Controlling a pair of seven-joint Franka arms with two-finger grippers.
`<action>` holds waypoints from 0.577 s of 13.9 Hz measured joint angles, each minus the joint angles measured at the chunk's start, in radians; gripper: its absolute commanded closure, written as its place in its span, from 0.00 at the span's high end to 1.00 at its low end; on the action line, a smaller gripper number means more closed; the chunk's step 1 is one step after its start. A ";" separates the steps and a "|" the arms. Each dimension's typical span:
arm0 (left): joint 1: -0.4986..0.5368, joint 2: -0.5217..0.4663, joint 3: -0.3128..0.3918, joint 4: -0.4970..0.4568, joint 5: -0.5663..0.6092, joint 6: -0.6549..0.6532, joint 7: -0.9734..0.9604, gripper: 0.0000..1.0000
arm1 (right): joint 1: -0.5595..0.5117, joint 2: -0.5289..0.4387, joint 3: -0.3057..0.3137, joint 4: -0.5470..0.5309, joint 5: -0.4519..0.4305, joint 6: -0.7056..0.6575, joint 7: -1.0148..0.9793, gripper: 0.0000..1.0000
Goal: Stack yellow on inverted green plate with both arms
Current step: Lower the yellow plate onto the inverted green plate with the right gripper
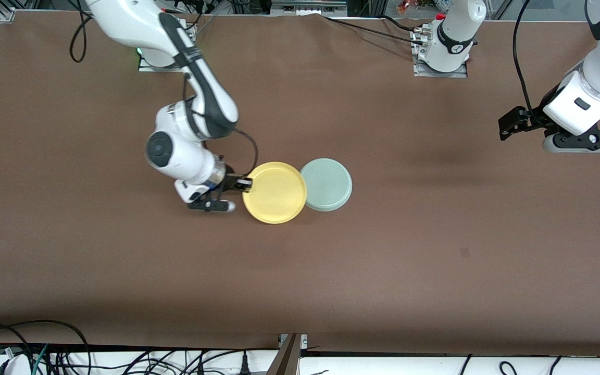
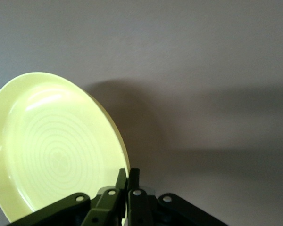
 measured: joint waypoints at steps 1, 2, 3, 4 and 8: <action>0.000 0.000 -0.002 0.009 0.000 0.000 0.001 1.00 | 0.040 0.019 0.000 -0.001 0.000 0.045 0.051 0.00; 0.000 0.001 -0.004 0.017 0.000 0.000 0.001 1.00 | 0.079 0.040 0.000 -0.001 0.000 0.092 0.100 0.00; 0.000 0.002 -0.005 0.025 0.000 0.000 0.002 1.00 | 0.114 0.058 0.000 -0.001 0.000 0.135 0.141 0.00; 0.001 0.004 -0.005 0.031 0.000 0.000 0.003 1.00 | 0.143 0.073 0.000 -0.001 0.000 0.163 0.172 0.00; 0.004 0.015 -0.005 0.044 0.000 0.000 0.003 1.00 | 0.191 0.086 -0.002 0.001 0.000 0.185 0.213 0.00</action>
